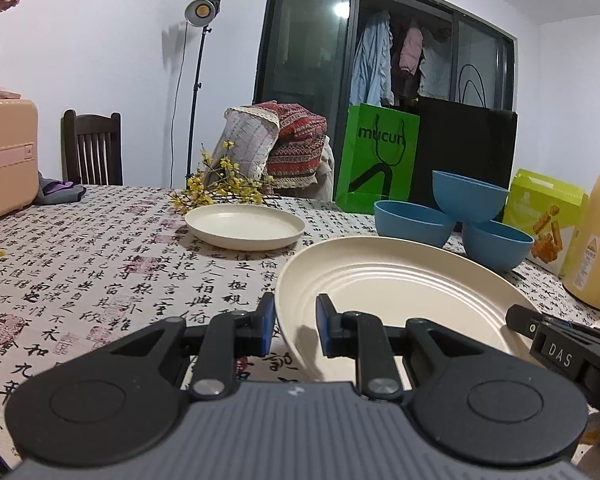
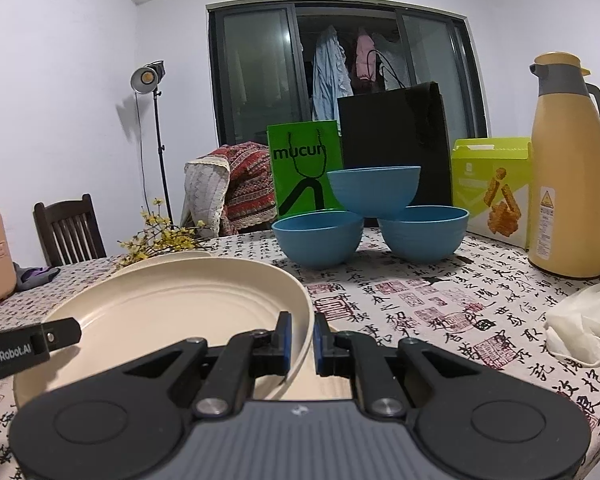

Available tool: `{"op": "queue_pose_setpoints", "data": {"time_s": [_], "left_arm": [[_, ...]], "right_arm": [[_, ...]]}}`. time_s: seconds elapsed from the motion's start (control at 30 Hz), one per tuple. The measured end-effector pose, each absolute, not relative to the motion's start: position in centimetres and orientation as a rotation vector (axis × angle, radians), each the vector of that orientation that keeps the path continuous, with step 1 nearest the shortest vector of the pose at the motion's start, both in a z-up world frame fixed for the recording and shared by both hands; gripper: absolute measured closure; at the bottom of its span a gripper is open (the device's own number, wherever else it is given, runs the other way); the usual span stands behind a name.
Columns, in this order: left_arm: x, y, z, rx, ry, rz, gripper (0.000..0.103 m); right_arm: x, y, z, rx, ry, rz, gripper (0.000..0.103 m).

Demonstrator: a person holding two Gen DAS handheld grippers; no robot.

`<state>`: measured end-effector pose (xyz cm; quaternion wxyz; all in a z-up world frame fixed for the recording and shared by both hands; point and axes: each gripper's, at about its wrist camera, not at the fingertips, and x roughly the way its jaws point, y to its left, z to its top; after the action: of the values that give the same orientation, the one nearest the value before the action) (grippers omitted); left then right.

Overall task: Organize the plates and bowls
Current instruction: 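Lower the cream plates onto the tablecloth beside the blue bowls with both grippers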

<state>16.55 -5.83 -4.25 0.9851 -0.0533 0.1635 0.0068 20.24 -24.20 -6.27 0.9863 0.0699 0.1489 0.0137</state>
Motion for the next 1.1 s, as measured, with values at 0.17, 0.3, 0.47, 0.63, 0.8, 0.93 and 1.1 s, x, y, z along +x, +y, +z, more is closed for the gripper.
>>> {"op": "queue_pose_setpoints", "data": {"time_s": [0.17, 0.3, 0.47, 0.63, 0.8, 0.93, 1.1], "left_arm": [[16.7, -6.4, -4.6, -0.098, 0.34, 0.006, 0.081], [17.0, -6.9, -4.9, -0.088, 0.35, 0.001, 0.081], [17.2, -7.5, -5.2, -0.078, 0.359, -0.003, 0.081], [17.5, -7.7, -5.5, -0.075, 0.372, -0.005, 0.081], [17.8, -8.0, -5.8, -0.072, 0.386, -0.007, 0.081], [18.0, -8.1, -6.1, -0.07, 0.396, -0.008, 0.081], [18.2, -8.3, -6.4, -0.067, 0.406, -0.005, 0.081]], "right_arm": [[20.3, -24.8, -6.6, 0.144, 0.303, 0.018, 0.092], [20.3, -25.2, -6.7, 0.144, 0.303, 0.01, 0.092], [20.2, -25.5, -6.9, 0.142, 0.303, 0.0, 0.092], [20.2, -25.7, -7.3, 0.136, 0.307, -0.003, 0.092], [20.3, -25.9, -7.6, 0.131, 0.312, -0.009, 0.092], [20.2, -25.9, -7.9, 0.118, 0.311, -0.016, 0.092], [20.3, -25.9, -8.2, 0.095, 0.308, -0.023, 0.092]]}}
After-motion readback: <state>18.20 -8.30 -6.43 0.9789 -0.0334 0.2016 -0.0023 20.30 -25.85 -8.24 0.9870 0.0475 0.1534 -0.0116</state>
